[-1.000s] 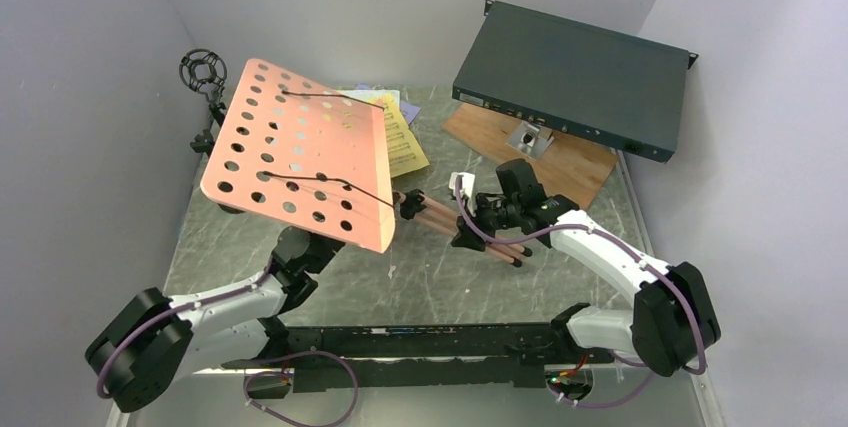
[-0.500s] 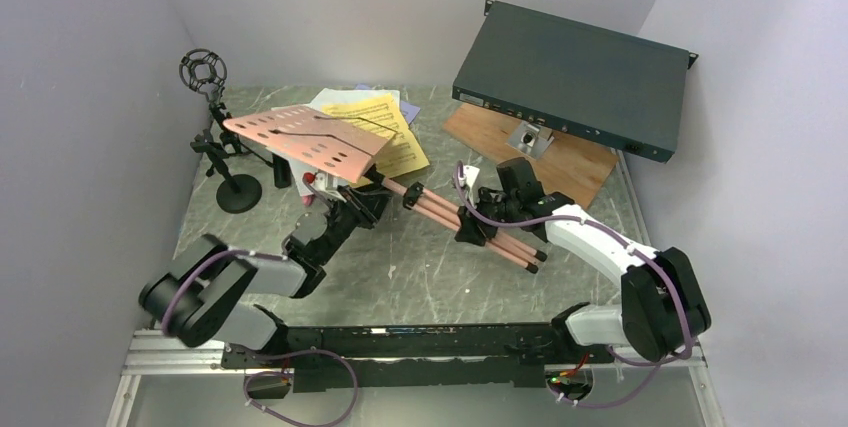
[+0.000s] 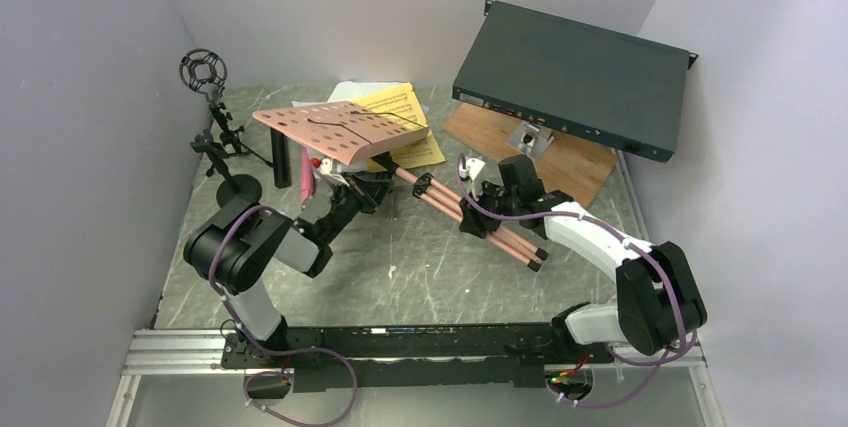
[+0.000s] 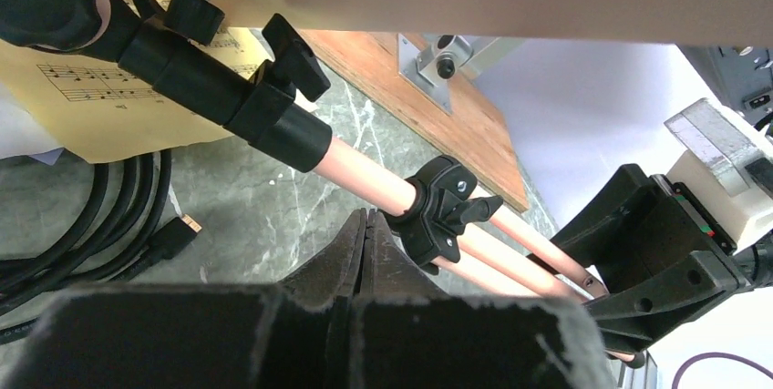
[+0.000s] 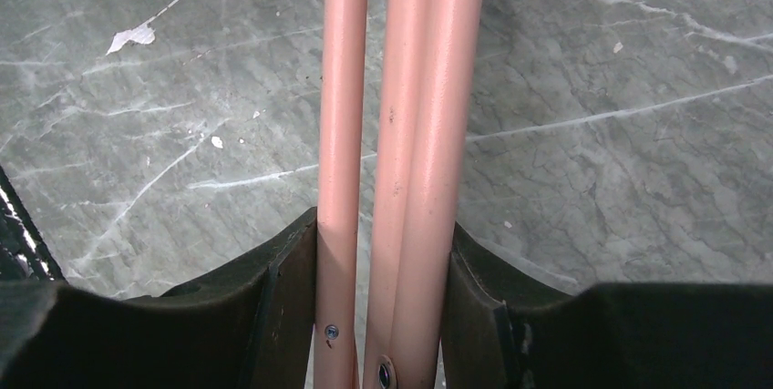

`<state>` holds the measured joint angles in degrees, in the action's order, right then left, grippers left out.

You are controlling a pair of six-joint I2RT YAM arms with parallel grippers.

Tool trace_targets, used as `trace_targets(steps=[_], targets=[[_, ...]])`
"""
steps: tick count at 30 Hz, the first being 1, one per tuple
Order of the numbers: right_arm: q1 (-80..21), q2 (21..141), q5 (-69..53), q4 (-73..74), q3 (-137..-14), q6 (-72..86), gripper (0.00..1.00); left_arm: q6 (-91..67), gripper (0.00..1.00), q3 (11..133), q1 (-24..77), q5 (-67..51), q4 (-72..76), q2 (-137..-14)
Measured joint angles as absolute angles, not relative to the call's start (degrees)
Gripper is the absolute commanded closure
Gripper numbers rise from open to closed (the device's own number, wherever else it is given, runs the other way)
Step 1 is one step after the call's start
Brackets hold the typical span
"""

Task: Pack up the instrument practice props
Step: Place the music stand at the center of the board.

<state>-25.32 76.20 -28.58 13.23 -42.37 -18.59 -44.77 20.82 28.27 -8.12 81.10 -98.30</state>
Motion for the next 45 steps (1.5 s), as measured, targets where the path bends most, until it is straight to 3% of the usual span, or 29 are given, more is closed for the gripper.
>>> trace_targets(steps=[3, 8, 10, 15, 20, 25, 31, 35, 37, 39, 45], targets=[[-25.3, 76.8, -28.6, 13.0, -42.4, -18.5, 0.96, -45.4, 0.98, 20.8, 27.9, -9.0, 81.2, -98.3], [-25.0, 77.1, -28.8, 12.8, -42.5, -17.9, 0.96, -48.3, 0.6, 18.0, 27.3, -10.0, 82.6, -98.3], [-24.4, 77.4, -29.1, 13.1, -42.5, -17.2, 0.97, -50.3, 0.5, 15.4, 27.2, -10.2, 82.9, -98.0], [-22.1, 78.3, -31.5, 13.3, -42.5, -15.0, 0.97, -54.8, 0.37, 7.7, 27.1, -10.3, 81.9, -92.5], [-21.0, 78.9, -32.3, 13.2, -42.5, -13.8, 0.98, -58.2, 0.25, 5.1, 27.1, -10.2, 74.0, -76.5], [-20.9, 79.7, -32.2, 13.1, -42.5, -13.7, 0.98, -60.7, 0.03, 5.8, 27.1, -8.1, 48.5, -49.6], [-20.9, 80.1, -32.4, 12.8, -42.5, -13.7, 0.98, -62.8, 0.01, 13.0, 27.1, 0.8, 4.5, -17.5], [-20.8, 80.6, -32.3, 12.8, -42.5, -14.1, 0.95, -61.1, 0.01, 17.9, 27.1, 5.7, -12.4, -9.3], [-20.8, 80.7, -32.4, 12.9, -42.5, -14.6, 0.9, -58.6, 0.01, 20.6, 27.1, 6.7, -18.6, -10.0], [-20.8, 80.7, -32.3, 12.9, -42.5, -15.3, 0.78, -54.8, 0.01, 24.9, 27.1, 6.9, -24.2, -14.6], [-20.5, 80.6, -32.8, 13.7, -42.7, -18.2, 0.17, -42.0, 0.01, 39.5, 27.1, 4.4, -31.6, -31.6]])
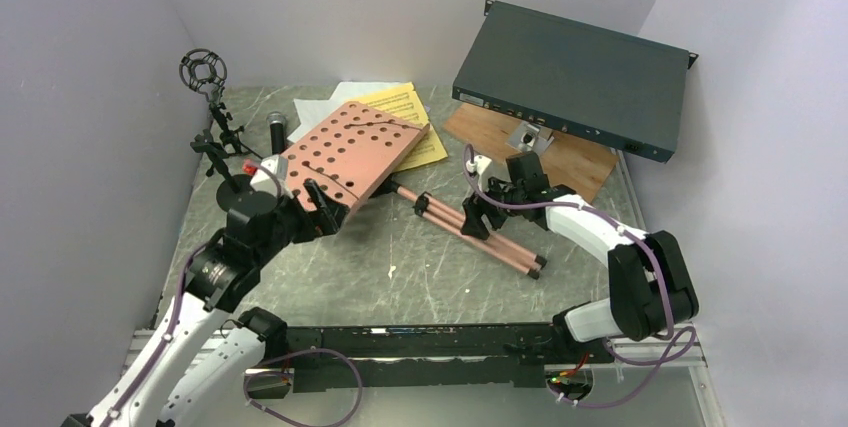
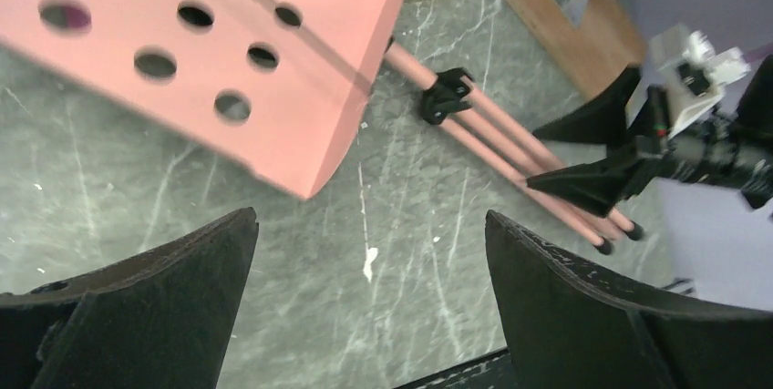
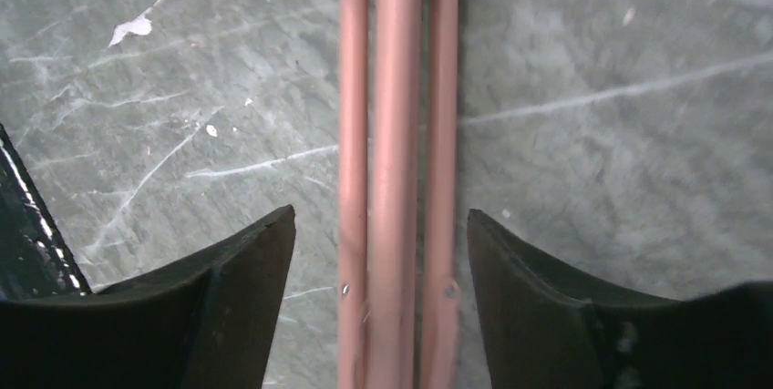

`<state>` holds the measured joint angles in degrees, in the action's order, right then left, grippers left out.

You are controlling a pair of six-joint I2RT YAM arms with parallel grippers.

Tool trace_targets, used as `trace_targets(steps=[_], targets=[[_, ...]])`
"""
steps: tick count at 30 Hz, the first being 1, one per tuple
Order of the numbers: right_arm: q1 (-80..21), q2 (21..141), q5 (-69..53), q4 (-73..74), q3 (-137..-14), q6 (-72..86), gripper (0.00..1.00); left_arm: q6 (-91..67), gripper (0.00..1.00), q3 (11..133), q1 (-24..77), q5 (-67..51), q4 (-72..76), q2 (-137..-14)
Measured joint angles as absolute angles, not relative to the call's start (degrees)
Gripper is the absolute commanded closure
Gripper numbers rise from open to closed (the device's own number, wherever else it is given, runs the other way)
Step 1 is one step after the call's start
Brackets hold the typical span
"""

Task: Pack up the instrument practice props
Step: Place the music stand at the center of the board.

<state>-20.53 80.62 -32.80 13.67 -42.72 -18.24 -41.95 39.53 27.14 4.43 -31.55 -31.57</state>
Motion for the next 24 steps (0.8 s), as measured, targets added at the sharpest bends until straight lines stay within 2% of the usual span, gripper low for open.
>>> trace_targets(steps=[2, 5, 16, 24], targets=[[-20.3, 79.6, -35.0, 14.7, -43.7, -19.9, 0.07, -37.3, 0.01, 43.1, 27.1, 3.1, -32.6, -35.2], [-20.0, 75.8, -37.6, 16.3, -45.2, -22.7, 0.01, -31.7, 0.01, 46.5, 27.1, 1.4, -34.0, -38.3], [-11.2, 61.2, -52.2, 30.0, -46.7, -38.3, 0.01, -19.8, 0.01, 53.9, 27.1, -5.1, -36.1, -48.9], [-2.1, 50.2, -56.5, 35.1, -47.0, -40.2, 0.01, -15.6, 0.01, 59.6, 25.7, -10.8, -36.6, -54.7]])
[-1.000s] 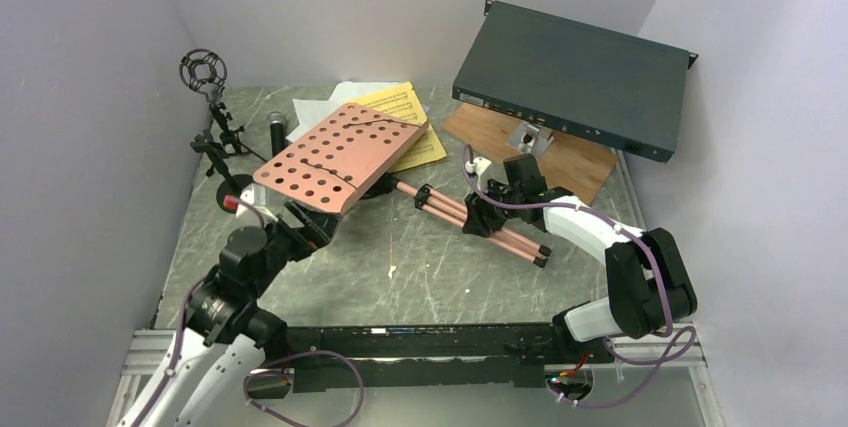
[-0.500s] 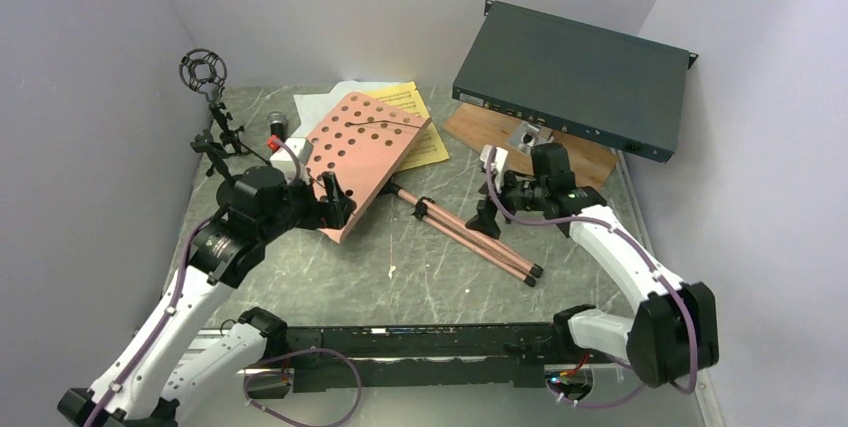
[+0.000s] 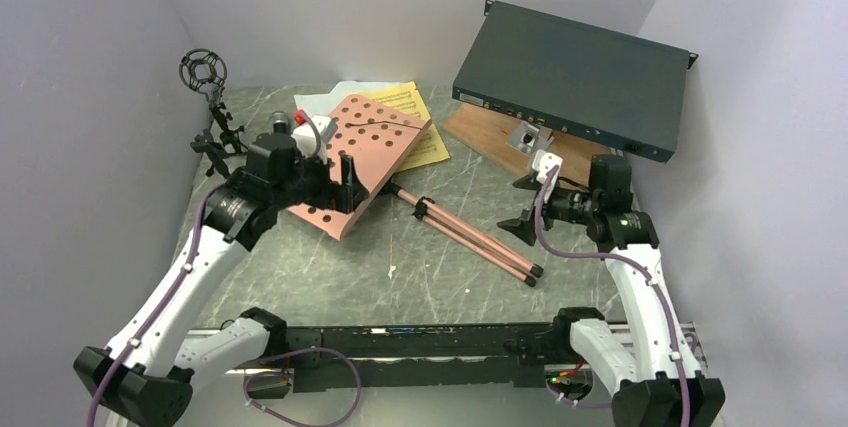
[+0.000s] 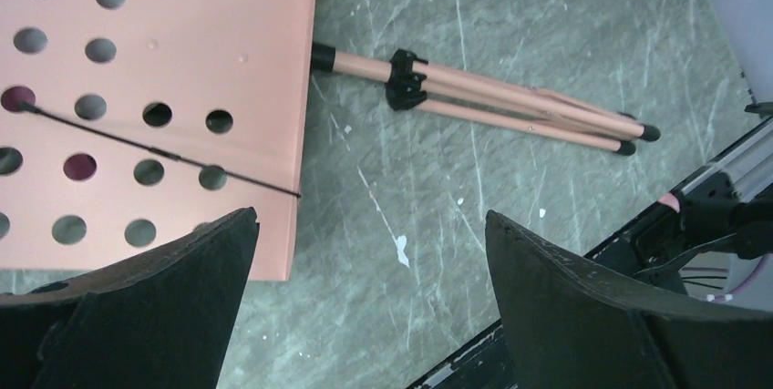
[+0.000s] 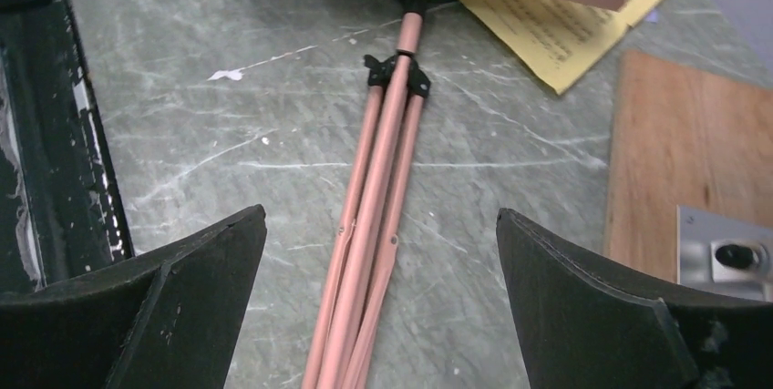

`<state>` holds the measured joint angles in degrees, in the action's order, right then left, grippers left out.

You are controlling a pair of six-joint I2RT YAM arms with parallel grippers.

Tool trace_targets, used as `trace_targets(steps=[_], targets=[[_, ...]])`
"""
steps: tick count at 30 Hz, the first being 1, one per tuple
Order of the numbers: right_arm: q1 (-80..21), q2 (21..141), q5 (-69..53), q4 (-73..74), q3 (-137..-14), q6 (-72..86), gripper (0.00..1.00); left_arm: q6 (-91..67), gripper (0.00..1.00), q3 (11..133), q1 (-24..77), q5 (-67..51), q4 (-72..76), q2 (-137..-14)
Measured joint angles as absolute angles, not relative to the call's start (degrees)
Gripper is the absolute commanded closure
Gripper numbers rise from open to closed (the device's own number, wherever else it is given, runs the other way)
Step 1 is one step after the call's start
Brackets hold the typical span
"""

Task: Pack up the instrument practice props
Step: Place the music stand at the center of the board.

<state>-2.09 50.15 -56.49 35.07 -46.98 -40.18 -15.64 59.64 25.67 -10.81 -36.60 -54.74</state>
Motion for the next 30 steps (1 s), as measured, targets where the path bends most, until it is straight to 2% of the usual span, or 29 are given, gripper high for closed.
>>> trace_targets(steps=[5, 10, 14, 20, 30], targets=[[3.7, 49.4, -56.1, 39.6, -52.3, -37.5, 0.01, -14.8, 0.01, 64.7, 20.0, -17.1, -35.9, -59.3], [5.4, 49.5, -51.0, 43.5, -65.6, -29.2, 0.0, -15.6, 0.01, 69.5, 17.5, -20.8, -35.8, -60.7], [5.7, 46.7, -45.4, 43.4, -72.9, -20.1, 0.0, -20.4, 0.01, 70.0, 17.3, -24.2, -32.7, -56.9], [9.1, 44.4, -47.0, 47.2, -82.1, -15.7, 0.0, -24.9, 0.01, 71.2, 17.3, -25.6, -30.7, -49.5], [16.1, 40.5, -48.5, 49.7, -87.5, -2.7, 0.0, -25.8, 0.01, 73.3, 17.3, -24.0, -34.4, -43.8]])
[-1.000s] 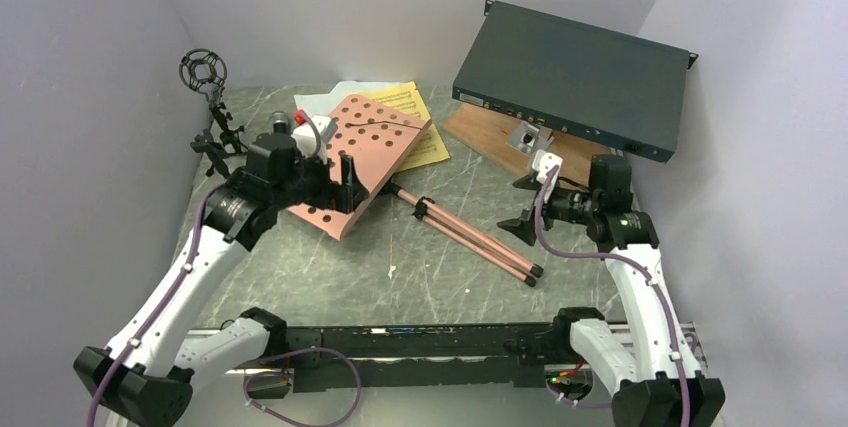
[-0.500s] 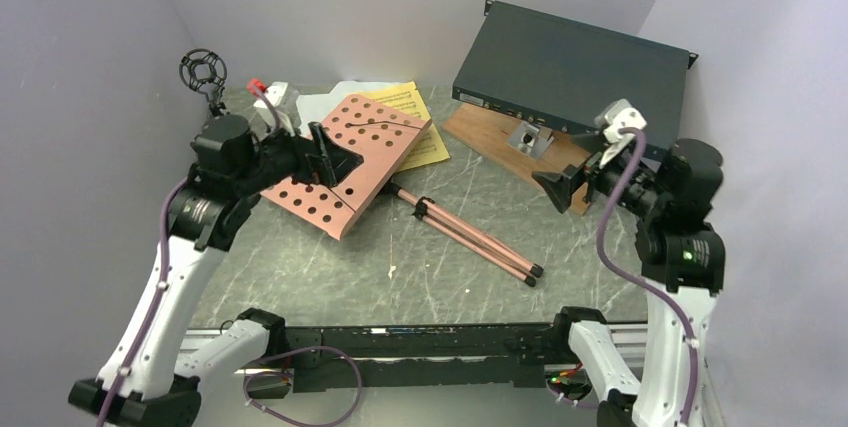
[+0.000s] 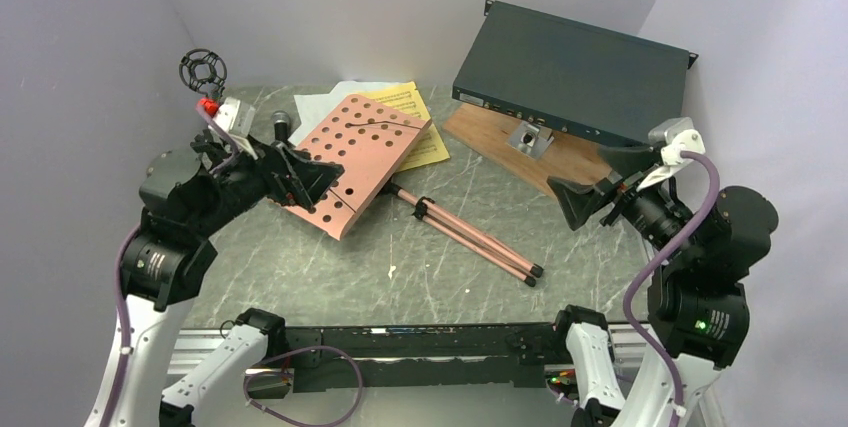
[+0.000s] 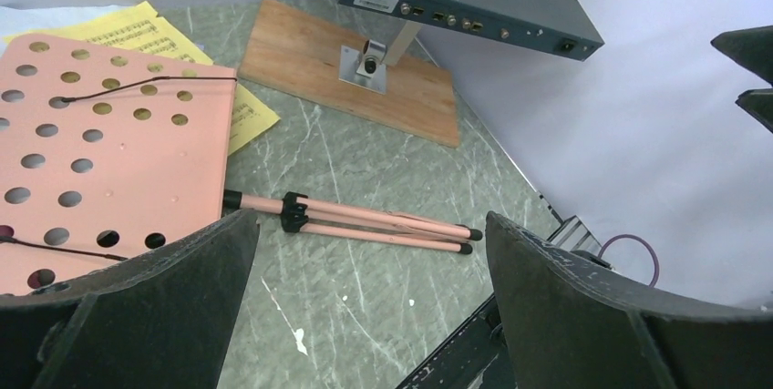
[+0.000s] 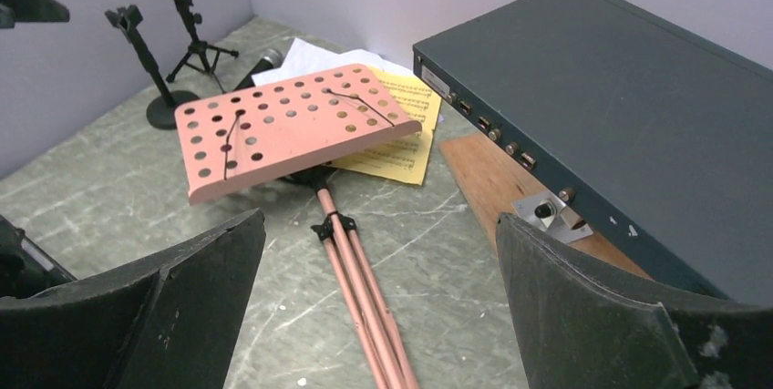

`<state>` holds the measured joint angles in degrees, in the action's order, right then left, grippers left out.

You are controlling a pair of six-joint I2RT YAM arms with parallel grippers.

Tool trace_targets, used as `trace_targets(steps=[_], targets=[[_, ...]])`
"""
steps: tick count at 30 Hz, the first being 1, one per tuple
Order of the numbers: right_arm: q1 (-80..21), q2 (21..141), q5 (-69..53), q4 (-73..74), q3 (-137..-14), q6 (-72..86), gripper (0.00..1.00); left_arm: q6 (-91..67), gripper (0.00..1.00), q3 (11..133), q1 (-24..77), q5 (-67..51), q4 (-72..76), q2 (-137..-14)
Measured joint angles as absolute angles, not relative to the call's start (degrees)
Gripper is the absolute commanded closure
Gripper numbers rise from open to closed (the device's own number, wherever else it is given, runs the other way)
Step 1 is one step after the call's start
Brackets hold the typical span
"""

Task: Pack up the instrument practice props
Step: Place the music stand at the center of the board, then reset both arms

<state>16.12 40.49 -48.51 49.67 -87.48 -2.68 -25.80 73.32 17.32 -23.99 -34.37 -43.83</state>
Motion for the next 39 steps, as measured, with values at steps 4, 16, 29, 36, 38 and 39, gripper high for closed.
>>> trace_targets(steps=[4, 16, 29, 36, 38, 39], targets=[[17.9, 38.7, -48.5, 49.8, -87.8, 0.1, 0.0, -26.8, 0.01, 72.8, 17.3, -22.7, -34.7, -41.0], [21.4, 37.3, -54.2, 52.7, -87.1, -6.9, 0.0, -26.8, 0.01, 72.6, 17.3, -18.8, -38.8, -38.6], [24.3, 39.2, -56.8, 52.3, -85.8, -3.0, 0.0, -24.7, 0.01, 72.6, 17.3, -17.1, -40.9, -38.4], [25.9, 41.4, -55.6, 51.2, -85.8, 0.9, 0.0, -22.9, 0.01, 71.8, 17.3, -16.3, -39.6, -37.6], [26.5, 41.9, -55.5, 51.0, -85.8, 1.3, 0.0, -22.1, 0.01, 71.1, 17.3, -16.4, -38.7, -37.3], [26.8, 42.1, -55.5, 50.9, -85.8, 1.5, 0.0, -21.8, 0.01, 70.9, 17.3, -16.6, -38.4, -37.3]])
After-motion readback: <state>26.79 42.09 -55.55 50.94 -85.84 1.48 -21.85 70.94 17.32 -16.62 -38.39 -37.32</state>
